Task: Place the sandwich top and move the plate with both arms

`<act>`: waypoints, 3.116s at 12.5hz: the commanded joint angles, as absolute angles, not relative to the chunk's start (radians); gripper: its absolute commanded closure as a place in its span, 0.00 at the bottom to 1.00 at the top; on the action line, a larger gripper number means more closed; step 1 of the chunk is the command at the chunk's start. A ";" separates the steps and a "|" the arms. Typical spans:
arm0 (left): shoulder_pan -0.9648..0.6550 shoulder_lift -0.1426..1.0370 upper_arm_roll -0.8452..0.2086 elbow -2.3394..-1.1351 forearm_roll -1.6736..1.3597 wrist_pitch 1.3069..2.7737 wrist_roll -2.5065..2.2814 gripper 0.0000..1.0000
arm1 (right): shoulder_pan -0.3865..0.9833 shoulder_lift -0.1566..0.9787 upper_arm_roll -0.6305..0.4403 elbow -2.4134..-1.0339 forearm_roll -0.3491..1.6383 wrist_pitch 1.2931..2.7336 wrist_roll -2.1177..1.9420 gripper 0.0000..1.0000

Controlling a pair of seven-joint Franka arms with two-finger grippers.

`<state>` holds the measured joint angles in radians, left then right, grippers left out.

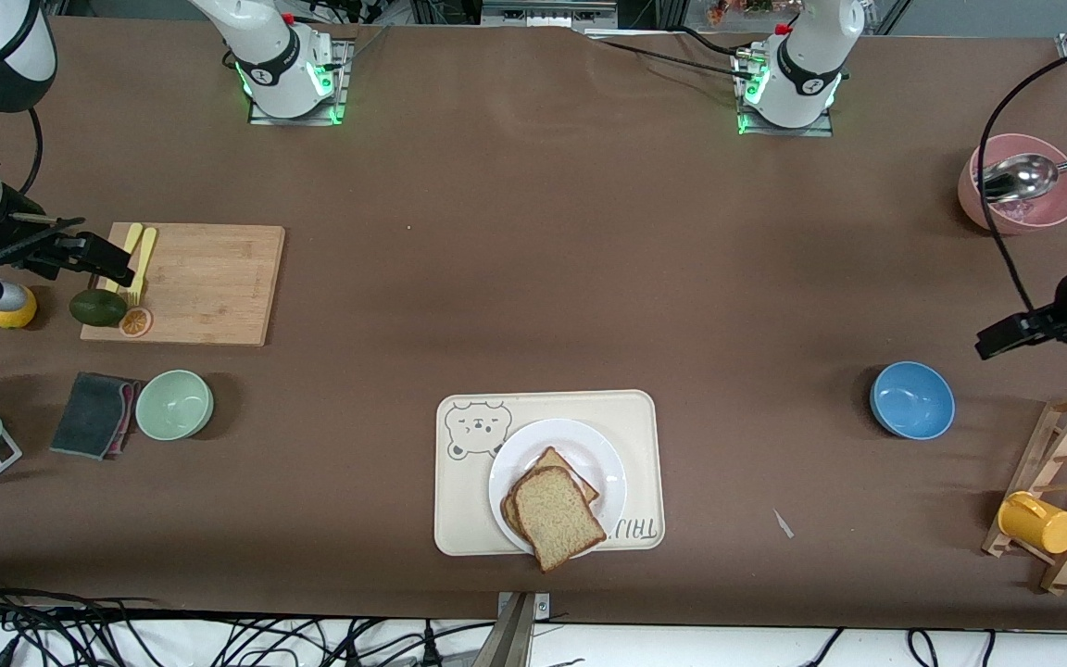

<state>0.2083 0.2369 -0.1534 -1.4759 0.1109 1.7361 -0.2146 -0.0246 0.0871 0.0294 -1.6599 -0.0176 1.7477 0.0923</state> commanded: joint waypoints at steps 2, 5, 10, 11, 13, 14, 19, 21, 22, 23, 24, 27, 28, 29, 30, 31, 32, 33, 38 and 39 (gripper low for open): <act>0.213 0.134 -0.164 -1.491 0.110 1.637 -0.193 0.00 | -0.028 0.091 0.029 -1.647 -0.002 1.744 0.087 0.00; 0.213 0.123 -0.161 -1.503 0.095 1.626 -0.176 0.00 | -0.029 0.091 0.029 -1.647 0.000 1.746 0.080 0.00; 0.138 0.109 -0.025 -1.525 0.028 1.614 -0.043 0.00 | -0.031 0.091 0.029 -1.647 -0.006 1.746 0.074 0.00; 0.129 0.091 -0.022 -1.552 0.020 1.614 -0.041 0.00 | -0.032 0.091 0.028 -1.647 -0.005 1.746 0.072 0.00; 0.108 0.066 -0.020 -1.607 -0.015 1.617 -0.043 0.00 | -0.034 0.094 0.028 -1.646 -0.011 1.744 0.069 0.00; 0.086 0.064 -0.020 -1.618 -0.017 1.617 -0.049 0.00 | -0.034 0.095 0.028 -1.646 -0.008 1.744 0.071 0.00; 0.061 0.028 -0.028 -1.687 -0.017 1.629 -0.055 0.00 | -0.034 0.097 0.028 -1.646 -0.002 1.746 0.086 0.00; 0.074 0.003 -0.028 -1.700 -0.017 1.664 -0.055 0.00 | -0.032 0.097 0.029 -1.644 -0.003 1.746 0.087 0.00; 0.074 0.003 -0.028 -1.697 -0.017 1.667 -0.055 0.00 | -0.032 0.097 0.029 -1.644 -0.002 1.746 0.087 0.00; 0.074 0.002 -0.031 -1.697 -0.017 1.674 -0.055 0.00 | -0.032 0.097 0.029 -1.644 -0.002 1.746 0.087 0.00; 0.074 0.000 -0.031 -1.695 -0.017 1.674 -0.055 0.00 | -0.032 0.097 0.029 -1.644 -0.002 1.746 0.087 0.00; 0.072 -0.005 -0.032 -1.671 -0.017 1.678 -0.058 0.00 | -0.032 0.097 0.029 -1.644 -0.002 1.746 0.087 0.00; 0.072 -0.005 -0.032 -1.655 -0.017 1.677 -0.058 0.00 | -0.032 0.097 0.029 -1.644 -0.002 1.746 0.087 0.00; 0.069 -0.003 -0.032 -1.655 -0.017 1.678 -0.058 0.00 | -0.032 0.097 0.028 -1.644 -0.002 1.746 0.084 0.00; 0.063 0.003 -0.032 -1.654 -0.014 1.678 -0.060 0.00 | -0.032 0.097 0.028 -1.644 -0.002 1.746 0.084 0.00; 0.061 0.003 -0.034 -1.655 -0.012 1.683 -0.060 0.00 | -0.032 0.097 0.028 -1.646 -0.002 1.746 0.084 0.00; 0.061 0.005 -0.034 -1.654 -0.015 1.689 -0.060 0.00 | -0.034 0.097 0.028 -1.646 -0.002 1.746 0.080 0.00; 0.061 0.002 -0.034 -1.652 -0.014 1.686 -0.058 0.00 | -0.034 0.097 0.028 -1.646 -0.002 1.746 0.077 0.00; 0.060 0.009 -0.032 -1.618 -0.014 1.675 -0.058 0.00 | -0.034 0.097 0.029 -1.646 -0.002 1.746 0.077 0.00; 0.060 0.011 -0.032 -1.618 -0.014 1.677 -0.061 0.00 | -0.034 0.097 0.028 -1.646 -0.002 1.746 0.075 0.00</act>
